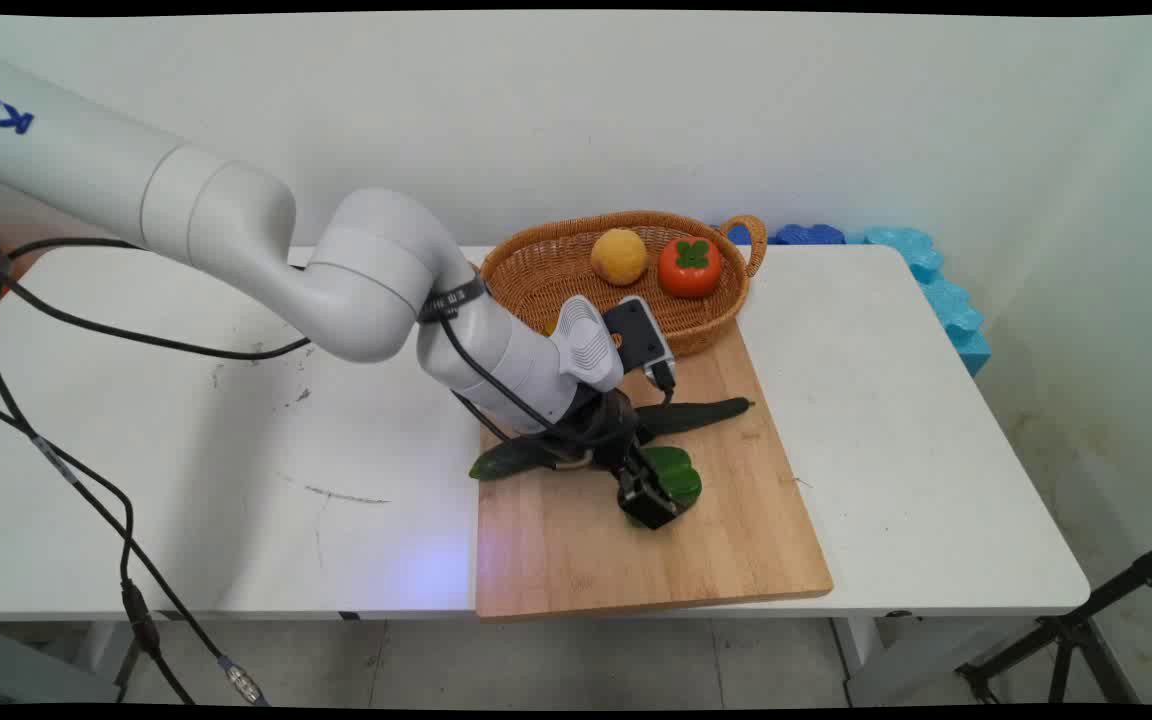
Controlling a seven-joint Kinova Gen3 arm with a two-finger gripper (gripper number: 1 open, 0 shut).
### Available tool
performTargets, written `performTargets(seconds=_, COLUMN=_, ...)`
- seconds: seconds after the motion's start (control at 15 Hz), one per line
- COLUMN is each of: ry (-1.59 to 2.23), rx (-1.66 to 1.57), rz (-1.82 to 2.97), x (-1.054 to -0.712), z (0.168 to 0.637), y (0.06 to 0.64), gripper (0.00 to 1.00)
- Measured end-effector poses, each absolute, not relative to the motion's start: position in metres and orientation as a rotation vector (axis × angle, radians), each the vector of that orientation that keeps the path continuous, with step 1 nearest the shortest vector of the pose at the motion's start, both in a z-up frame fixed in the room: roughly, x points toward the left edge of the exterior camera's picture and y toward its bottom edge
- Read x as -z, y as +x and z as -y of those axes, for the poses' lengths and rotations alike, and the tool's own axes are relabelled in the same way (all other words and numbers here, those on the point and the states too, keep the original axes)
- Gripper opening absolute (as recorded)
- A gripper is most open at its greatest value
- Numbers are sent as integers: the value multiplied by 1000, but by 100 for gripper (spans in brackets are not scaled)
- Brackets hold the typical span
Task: Pick up the potato from the vegetable basket
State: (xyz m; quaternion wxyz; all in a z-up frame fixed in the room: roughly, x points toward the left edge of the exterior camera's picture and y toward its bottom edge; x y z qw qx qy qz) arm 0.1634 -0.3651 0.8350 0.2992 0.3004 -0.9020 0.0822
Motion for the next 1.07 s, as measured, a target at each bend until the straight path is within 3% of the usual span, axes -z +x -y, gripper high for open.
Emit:
performTargets(seconds=0.2, ry=782, rx=-234, rz=2382, x=-856, z=369, y=166, gripper=100)
performTargets(seconds=0.67, ry=765, rx=-277, rz=2346, x=-943, z=386, y=200, gripper=100)
performTargets(seconds=1.07, ry=847, rx=-351, rz=2400, x=-977, z=420, y=257, gripper=100)
